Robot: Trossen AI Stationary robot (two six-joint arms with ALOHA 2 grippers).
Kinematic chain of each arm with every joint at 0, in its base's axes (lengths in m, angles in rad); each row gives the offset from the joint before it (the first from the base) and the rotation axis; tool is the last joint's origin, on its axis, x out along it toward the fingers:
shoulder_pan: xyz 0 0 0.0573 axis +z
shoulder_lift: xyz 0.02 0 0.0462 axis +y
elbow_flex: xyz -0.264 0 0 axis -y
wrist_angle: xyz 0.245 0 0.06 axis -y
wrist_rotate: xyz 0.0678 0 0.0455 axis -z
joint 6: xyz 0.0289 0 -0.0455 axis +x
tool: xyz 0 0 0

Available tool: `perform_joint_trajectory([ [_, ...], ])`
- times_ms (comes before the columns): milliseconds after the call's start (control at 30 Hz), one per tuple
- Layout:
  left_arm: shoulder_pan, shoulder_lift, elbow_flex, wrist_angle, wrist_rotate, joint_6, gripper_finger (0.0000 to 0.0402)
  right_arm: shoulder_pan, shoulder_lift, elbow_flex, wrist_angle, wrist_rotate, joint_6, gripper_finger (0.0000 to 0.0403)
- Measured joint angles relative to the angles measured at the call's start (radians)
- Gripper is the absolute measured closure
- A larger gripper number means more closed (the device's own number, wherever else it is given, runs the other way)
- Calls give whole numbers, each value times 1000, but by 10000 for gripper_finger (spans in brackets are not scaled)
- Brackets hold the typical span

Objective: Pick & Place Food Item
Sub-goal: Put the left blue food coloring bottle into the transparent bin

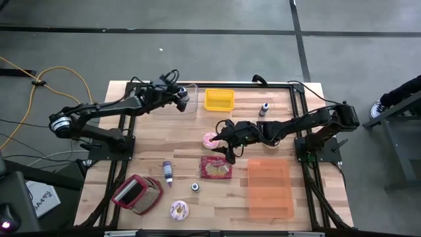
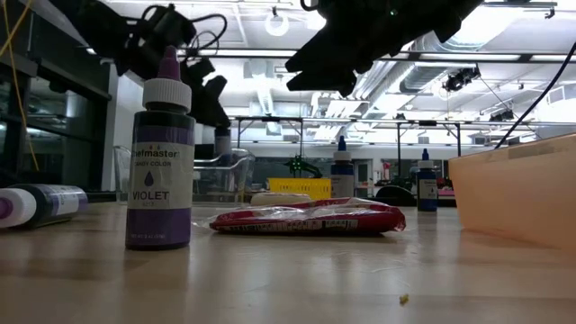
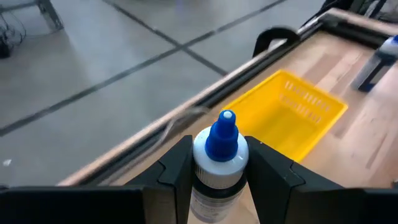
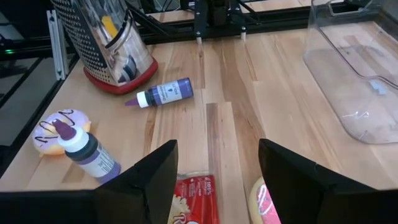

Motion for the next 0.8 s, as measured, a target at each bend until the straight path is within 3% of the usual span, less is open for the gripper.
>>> perform_joint_trajectory([
  [533,4,236,-4,186,-14,-10,285,32,0,0,0,4,11,192],
  [800,4,270,-4,205,-22,-10,282,39,0,0,0,4,11,192],
])
